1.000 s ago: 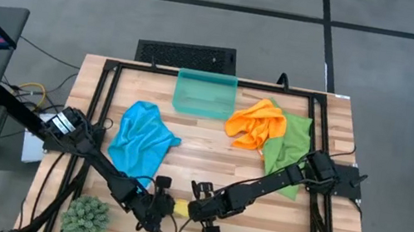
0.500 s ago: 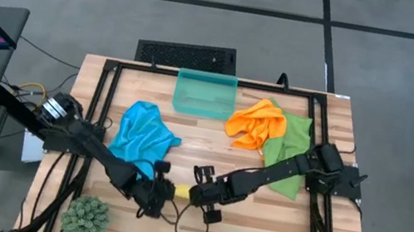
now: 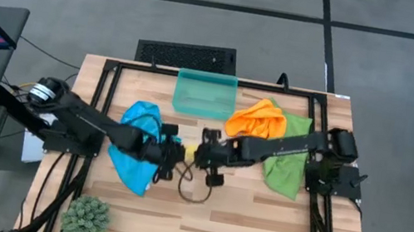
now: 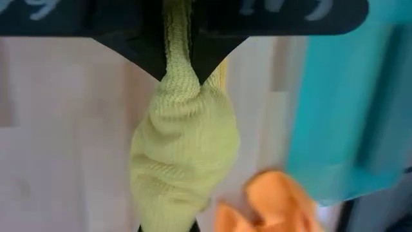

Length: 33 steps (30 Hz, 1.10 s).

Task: Roll microfiber towels into tight, uniform cylinder then place into a basket
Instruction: Put the rolled yellow microfiber towel into the green bin

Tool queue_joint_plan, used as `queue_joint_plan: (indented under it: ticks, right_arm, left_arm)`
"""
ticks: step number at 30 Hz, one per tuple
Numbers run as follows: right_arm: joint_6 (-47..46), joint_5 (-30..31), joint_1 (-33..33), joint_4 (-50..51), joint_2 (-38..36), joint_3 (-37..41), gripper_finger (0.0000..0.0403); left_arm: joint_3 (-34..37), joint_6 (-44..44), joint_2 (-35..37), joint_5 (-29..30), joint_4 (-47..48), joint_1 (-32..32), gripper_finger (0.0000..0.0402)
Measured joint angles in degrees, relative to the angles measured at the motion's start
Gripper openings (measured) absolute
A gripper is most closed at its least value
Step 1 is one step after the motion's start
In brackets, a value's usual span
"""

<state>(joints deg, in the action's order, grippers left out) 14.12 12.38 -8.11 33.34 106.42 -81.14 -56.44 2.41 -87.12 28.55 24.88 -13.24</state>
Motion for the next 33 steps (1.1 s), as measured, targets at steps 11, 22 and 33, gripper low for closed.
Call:
queue_joint_plan:
  ticks: [11, 22, 33]
  right_arm:
    - [12.2, -0.6, 15.7, -5.1, -0.5, -0.1, 0.0033]
    - [18.8, -14.9, 31.2, -12.4, -0.2, -0.1, 0.0033]
    - [21.4, -16.9, 37.3, -17.4, 8.5, -4.4, 0.0033]
  left_arm:
    - [0.1, -15.1, 1.3, -3.6, -2.7, 19.3, 0.002]
    - [-0.1, -23.2, -1.2, -23.6, -8.9, 40.7, 0.0021]
    - [-4.8, -28.1, -7.5, -25.4, -13.8, 48.6, 0.0018]
